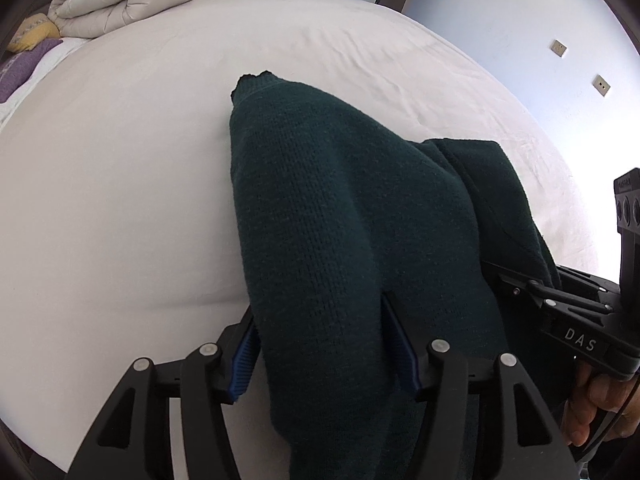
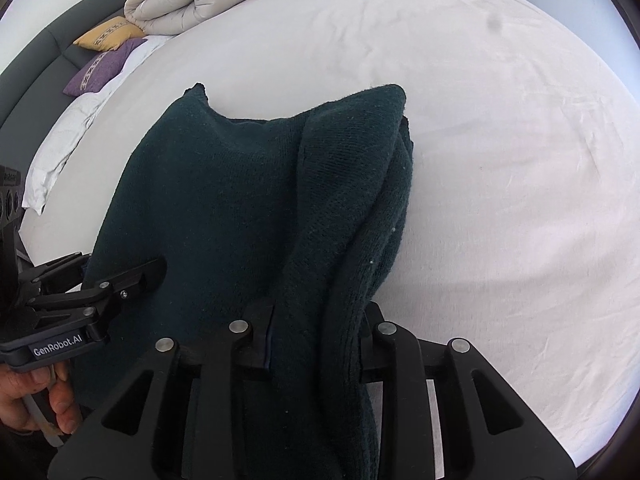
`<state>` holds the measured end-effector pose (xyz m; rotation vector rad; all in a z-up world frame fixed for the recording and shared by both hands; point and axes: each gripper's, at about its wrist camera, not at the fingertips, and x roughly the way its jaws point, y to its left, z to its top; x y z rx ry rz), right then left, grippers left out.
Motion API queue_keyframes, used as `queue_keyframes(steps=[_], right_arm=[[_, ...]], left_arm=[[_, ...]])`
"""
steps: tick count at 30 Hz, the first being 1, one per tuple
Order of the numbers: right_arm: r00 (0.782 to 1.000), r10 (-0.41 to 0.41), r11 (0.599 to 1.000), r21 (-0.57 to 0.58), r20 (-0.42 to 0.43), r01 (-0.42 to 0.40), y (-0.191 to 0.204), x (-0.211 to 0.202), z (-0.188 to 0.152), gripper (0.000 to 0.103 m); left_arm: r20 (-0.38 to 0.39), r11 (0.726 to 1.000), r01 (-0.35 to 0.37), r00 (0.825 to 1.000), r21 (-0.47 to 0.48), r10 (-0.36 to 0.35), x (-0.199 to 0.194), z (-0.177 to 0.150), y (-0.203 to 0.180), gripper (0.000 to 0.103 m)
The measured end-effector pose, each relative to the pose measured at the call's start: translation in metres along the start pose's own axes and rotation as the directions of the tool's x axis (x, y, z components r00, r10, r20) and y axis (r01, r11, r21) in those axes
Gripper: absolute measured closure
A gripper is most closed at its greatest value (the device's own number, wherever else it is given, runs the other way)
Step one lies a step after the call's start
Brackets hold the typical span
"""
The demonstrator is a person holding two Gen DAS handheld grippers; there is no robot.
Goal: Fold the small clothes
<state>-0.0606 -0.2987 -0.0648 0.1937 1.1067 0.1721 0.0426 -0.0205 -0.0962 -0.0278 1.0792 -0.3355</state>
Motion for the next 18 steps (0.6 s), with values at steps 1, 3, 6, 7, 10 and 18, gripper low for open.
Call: queue_keyframes(steps=[1, 3, 6, 7, 10, 18], right_arm=[[1.0, 0.02, 1.0, 0.017, 0.001, -0.02, -0.002, 0.003, 0.003, 0.078], [0.998, 0.057, 0.997, 0.048, 0.002, -0.057, -0.007, 0.009, 0.008, 0.078], [0.995, 0.101, 0.992, 0.068, 0.02, -0.102, -0.016, 0.008, 0.007, 0.076], [0.992, 0.118, 0.99, 0.071, 0.034, -0.12, -0.018, 0.008, 0.006, 0.074], [0.98, 0.177, 0.975, 0.119, 0.089, -0.187, -0.031, 0.006, 0.004, 0.063], [0.965, 0.053, 0.95, 0.284, 0.257, -0.128, -0.06, -0.053, -0.011, 0.054]], left_arm=[[0.006, 1.0, -0.008, 1.0, -0.002, 0.008, -0.001, -0.001, 0.0, 0.037], [0.016, 1.0, -0.01, 1.0, -0.014, 0.01, -0.001, -0.003, 0.003, 0.035], [0.025, 1.0, -0.01, 1.0, -0.026, 0.011, -0.003, -0.004, 0.006, 0.032], [0.029, 1.0, -0.014, 0.999, -0.028, 0.015, -0.003, -0.004, 0.006, 0.031], [0.043, 0.998, -0.036, 0.998, -0.042, 0.037, -0.006, -0.007, 0.01, 0.021], [0.067, 0.996, -0.041, 0.997, -0.077, 0.046, -0.011, -0.013, 0.015, 0.013]])
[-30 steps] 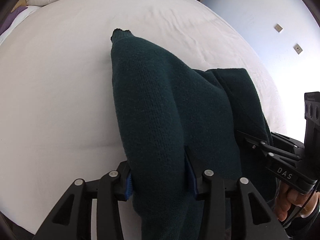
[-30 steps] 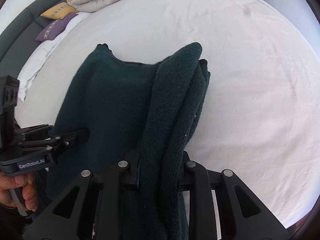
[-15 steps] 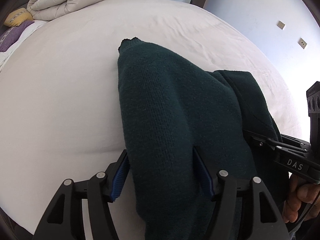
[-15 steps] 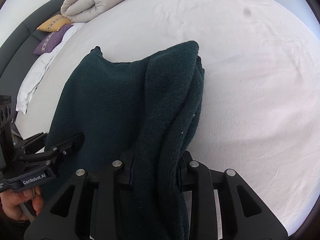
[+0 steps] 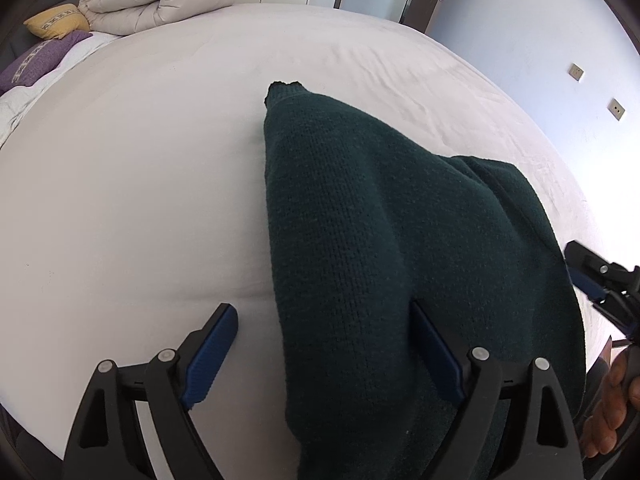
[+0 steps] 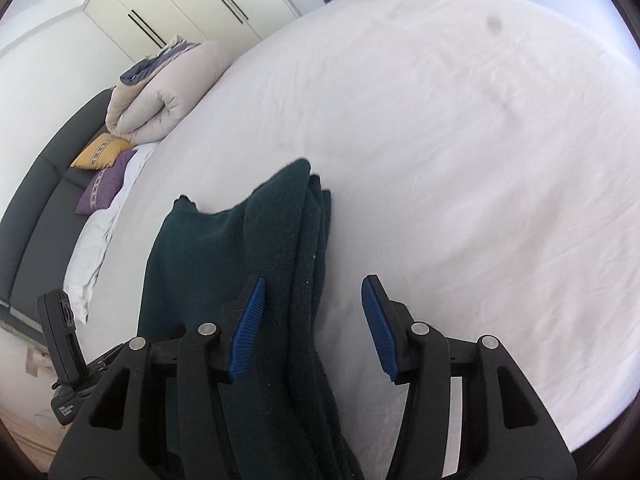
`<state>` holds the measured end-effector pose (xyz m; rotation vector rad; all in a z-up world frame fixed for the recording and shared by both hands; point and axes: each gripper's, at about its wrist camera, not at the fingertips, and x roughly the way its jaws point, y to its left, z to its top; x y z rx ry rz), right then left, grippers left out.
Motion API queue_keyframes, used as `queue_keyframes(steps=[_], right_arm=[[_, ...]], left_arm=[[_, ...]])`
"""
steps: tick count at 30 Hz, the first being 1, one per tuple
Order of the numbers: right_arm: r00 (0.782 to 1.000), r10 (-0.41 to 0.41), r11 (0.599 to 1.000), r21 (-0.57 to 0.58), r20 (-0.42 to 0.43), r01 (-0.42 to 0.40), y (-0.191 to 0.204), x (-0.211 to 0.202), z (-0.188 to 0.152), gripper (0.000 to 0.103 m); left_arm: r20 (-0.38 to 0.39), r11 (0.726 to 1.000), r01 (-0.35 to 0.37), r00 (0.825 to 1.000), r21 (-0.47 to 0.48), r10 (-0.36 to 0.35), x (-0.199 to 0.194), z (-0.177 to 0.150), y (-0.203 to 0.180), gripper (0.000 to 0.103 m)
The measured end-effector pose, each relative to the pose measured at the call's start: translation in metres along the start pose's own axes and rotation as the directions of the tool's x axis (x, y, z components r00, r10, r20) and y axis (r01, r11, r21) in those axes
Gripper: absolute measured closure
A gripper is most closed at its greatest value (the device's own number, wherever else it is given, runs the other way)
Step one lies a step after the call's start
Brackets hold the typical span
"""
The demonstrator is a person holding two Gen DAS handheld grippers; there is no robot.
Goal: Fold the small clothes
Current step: 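Open both grippers and lift them away from the folded sweater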
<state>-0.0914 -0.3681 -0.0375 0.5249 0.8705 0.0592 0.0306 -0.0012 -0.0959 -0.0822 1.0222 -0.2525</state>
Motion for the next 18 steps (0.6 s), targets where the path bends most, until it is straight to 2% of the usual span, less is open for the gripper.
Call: queue_keyframes(steps=[3, 5, 9, 11, 12, 13, 14, 15, 16, 18], right_arm=[[0.996, 0.044, 0.998, -0.058, 0.072, -0.04, 0.015, -0.041, 0.002, 0.054], [0.99, 0.122, 0.989, -0.093, 0.078, -0.114, 0.028, -0.055, 0.002, 0.054], [0.953, 0.295, 0.949, -0.098, -0.065, -0.3, 0.036, -0.051, -0.009, 0.054], [0.953, 0.289, 0.952, -0.075, -0.095, -0.296, 0.028, -0.038, -0.018, 0.054], [0.947, 0.298, 0.951, -0.047, -0.119, -0.305, 0.023, -0.028, -0.019, 0.054], [0.932, 0.325, 0.943, -0.014, -0.158, -0.331, 0.015, -0.016, -0.02, 0.054], [0.934, 0.312, 0.949, 0.001, -0.175, -0.317, 0.009, -0.004, -0.02, 0.056], [0.954, 0.249, 0.967, -0.014, -0.167, -0.255, 0.004, 0.004, -0.018, 0.061], [0.96, 0.232, 0.971, -0.021, -0.159, -0.239, -0.001, 0.011, -0.019, 0.069], [0.953, 0.268, 0.963, 0.018, -0.141, -0.268, -0.014, 0.022, -0.016, 0.071]], left_arm=[[0.011, 1.0, 0.002, 1.0, -0.011, -0.001, 0.003, 0.001, -0.003, 0.012], [0.019, 1.0, 0.007, 1.0, -0.017, -0.006, 0.002, -0.001, -0.002, 0.012], [0.034, 0.999, 0.019, 0.999, -0.029, -0.018, 0.0, -0.004, 0.001, 0.012], [0.035, 0.999, 0.02, 0.999, -0.029, -0.019, -0.001, -0.004, 0.002, 0.012], [0.035, 0.999, 0.019, 0.999, -0.028, -0.018, 0.0, -0.005, 0.001, 0.012], [0.033, 0.999, 0.018, 0.999, -0.029, -0.017, -0.001, -0.005, 0.001, 0.012], [0.031, 0.999, 0.016, 0.999, -0.03, -0.015, -0.001, -0.005, 0.001, 0.011], [0.031, 0.999, 0.021, 0.999, -0.031, -0.02, -0.001, -0.005, 0.002, 0.01], [0.032, 0.999, 0.024, 0.999, -0.034, -0.023, 0.0, -0.004, 0.002, 0.01], [0.039, 0.998, 0.035, 0.999, -0.043, -0.033, 0.001, -0.005, 0.002, 0.009]])
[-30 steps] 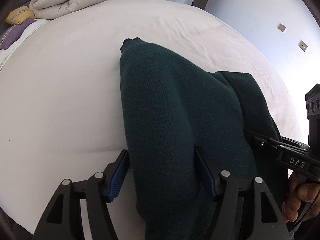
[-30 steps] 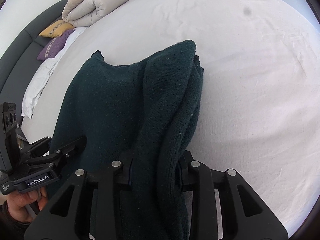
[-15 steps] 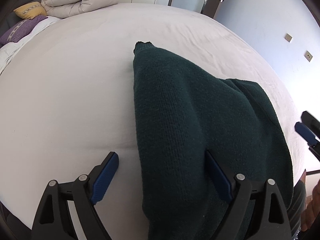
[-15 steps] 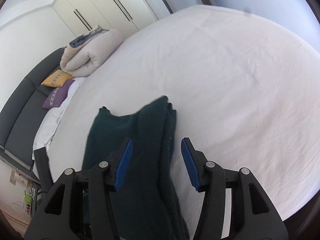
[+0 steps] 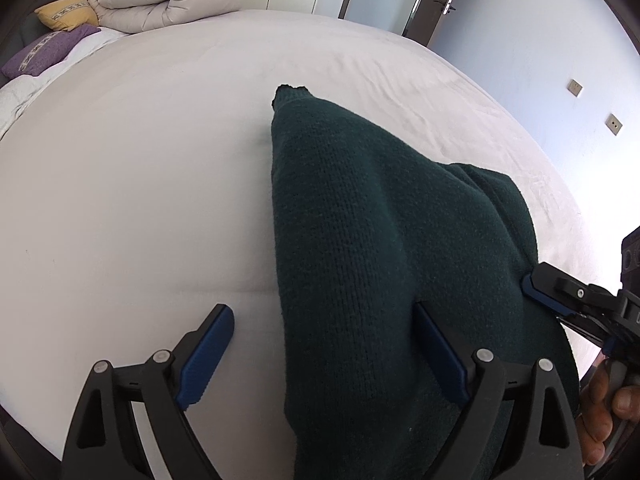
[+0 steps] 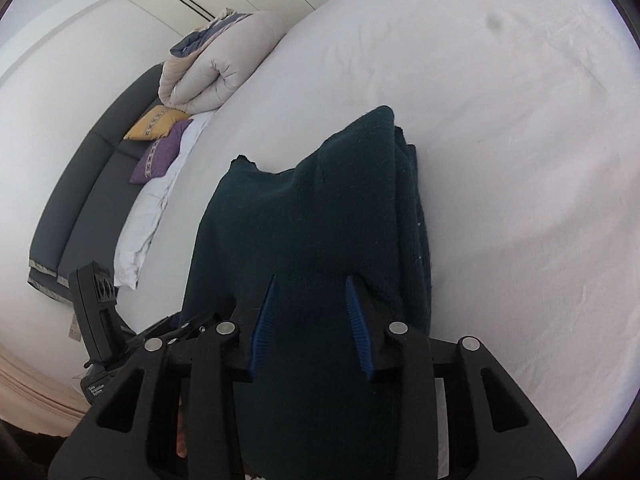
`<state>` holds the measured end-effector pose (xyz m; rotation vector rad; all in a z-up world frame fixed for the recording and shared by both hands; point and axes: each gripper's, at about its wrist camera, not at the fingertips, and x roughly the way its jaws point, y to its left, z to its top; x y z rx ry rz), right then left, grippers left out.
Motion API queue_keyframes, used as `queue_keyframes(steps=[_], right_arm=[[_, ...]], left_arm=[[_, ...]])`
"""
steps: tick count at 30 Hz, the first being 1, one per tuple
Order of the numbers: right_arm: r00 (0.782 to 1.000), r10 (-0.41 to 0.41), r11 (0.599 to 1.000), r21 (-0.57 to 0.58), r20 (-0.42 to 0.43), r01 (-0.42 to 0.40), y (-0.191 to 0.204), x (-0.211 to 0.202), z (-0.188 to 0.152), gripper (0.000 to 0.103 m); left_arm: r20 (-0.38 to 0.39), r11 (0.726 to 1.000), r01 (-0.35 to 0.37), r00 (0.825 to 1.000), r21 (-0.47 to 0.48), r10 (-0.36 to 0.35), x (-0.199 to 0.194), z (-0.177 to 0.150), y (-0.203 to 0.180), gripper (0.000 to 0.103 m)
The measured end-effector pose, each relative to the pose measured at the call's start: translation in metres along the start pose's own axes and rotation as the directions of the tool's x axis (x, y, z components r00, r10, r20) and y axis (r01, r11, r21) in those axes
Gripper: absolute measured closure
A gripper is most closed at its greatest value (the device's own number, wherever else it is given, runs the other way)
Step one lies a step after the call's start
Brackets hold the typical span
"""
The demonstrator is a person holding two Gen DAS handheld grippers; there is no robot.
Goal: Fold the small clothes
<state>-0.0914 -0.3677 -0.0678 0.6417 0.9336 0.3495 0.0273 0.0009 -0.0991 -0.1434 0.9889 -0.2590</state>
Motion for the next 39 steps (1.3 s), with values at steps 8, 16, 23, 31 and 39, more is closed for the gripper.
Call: queue_keyframes(steps=[8, 16, 23, 31, 39], right_arm=[[0.976, -0.155, 0.984, 0.109, 0.153, 0.139, -0.034, -0.034, 0.004, 0.063], [0.845, -0.309, 0.915, -0.108, 0.437, 0.39, 0.032, -0.123, -0.029, 0.05], [0.56, -0.198, 0.832, -0.164, 0.804, 0.53, 0.112, -0.206, -0.061, 0.0], [0.576, -0.173, 0.819, -0.207, 0.799, 0.535, 0.146, -0.235, -0.054, 0.0], [0.728, -0.406, 0.761, -0.236, 0.552, 0.604, 0.131, -0.17, -0.048, 0.0]], left_arm=[[0.074, 1.0, -0.003, 0.997, -0.007, 0.003, -0.026, -0.008, 0.002, 0.011], [0.444, 0.986, -0.141, 0.892, 0.09, 0.087, -0.128, -0.025, -0.023, 0.0], [0.673, 0.956, -0.29, 0.715, 0.041, 0.188, -0.227, -0.011, -0.044, 0.0], [0.623, 0.977, -0.177, 0.78, 0.121, 0.064, -0.254, -0.011, -0.049, 0.0], [0.296, 0.952, -0.283, 0.925, 0.117, 0.239, -0.165, -0.021, -0.051, 0.0]])
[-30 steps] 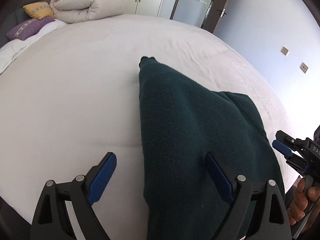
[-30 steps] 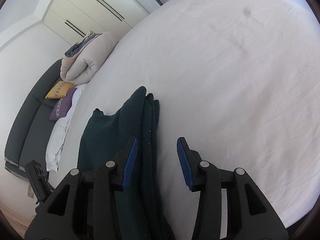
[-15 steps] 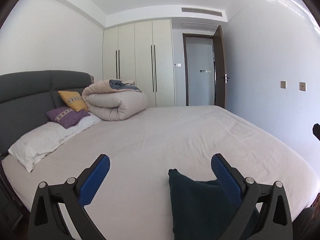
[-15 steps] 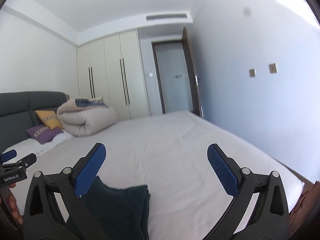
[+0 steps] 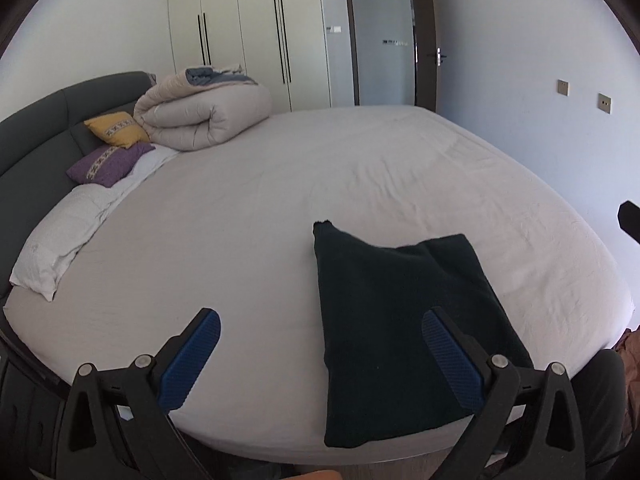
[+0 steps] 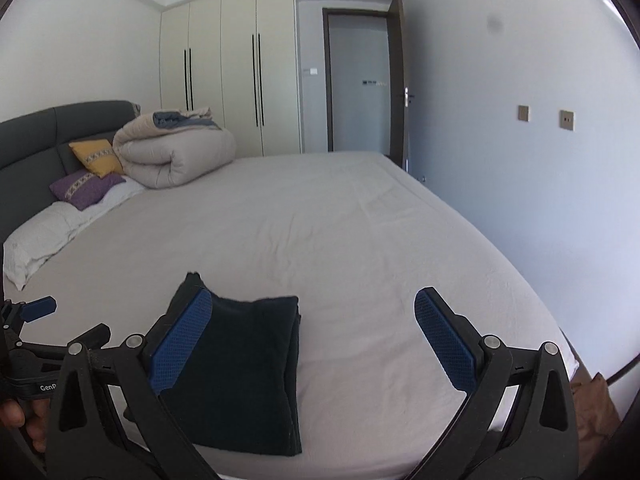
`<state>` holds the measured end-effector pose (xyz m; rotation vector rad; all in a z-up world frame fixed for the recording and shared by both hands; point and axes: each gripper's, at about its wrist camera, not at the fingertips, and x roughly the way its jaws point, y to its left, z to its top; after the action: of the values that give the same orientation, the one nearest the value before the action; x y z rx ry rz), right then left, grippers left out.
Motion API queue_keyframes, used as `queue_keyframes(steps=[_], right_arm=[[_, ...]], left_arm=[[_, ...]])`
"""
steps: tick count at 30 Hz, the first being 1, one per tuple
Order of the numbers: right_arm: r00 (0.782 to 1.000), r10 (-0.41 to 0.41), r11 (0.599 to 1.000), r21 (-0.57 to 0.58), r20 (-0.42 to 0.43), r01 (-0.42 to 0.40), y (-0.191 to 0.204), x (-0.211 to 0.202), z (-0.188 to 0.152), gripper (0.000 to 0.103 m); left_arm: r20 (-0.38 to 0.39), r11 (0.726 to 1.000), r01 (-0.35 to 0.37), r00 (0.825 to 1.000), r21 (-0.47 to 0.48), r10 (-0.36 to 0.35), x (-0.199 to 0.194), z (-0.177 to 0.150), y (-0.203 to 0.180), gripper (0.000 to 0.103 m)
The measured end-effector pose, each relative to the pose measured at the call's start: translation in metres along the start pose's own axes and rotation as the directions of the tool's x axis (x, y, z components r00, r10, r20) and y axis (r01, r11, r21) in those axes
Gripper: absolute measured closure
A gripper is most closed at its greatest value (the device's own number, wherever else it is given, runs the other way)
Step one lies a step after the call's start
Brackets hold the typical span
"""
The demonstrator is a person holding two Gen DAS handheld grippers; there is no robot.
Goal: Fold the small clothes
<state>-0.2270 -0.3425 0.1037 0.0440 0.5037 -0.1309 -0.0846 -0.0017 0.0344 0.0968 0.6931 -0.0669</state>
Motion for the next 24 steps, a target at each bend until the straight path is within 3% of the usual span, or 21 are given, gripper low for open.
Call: queue_keyframes(steps=[2, 5, 24], right_arm=[[0.994, 0.0, 1.0, 0.008, -0.108, 0.001, 0.002, 0.02, -0.012, 0.0], [0.984, -0.004, 1.0, 0.028, -0.177, 0.01, 0.002, 0.033, -0.026, 0.0], [0.952, -0.029, 0.999, 0.034, -0.305, 0.041, 0.003, 0.067, -0.051, 0.0]], left_arm=[[-0.04, 1.0, 0.011, 0.999, -0.015, -0.012, 0.011, -0.006, -0.002, 0.0], [-0.064, 0.999, 0.018, 0.998, -0.035, -0.02, 0.017, -0.011, -0.004, 0.0], [-0.177, 0.996, 0.054, 0.982, -0.073, -0.066, 0.031, -0.033, -0.012, 0.0]])
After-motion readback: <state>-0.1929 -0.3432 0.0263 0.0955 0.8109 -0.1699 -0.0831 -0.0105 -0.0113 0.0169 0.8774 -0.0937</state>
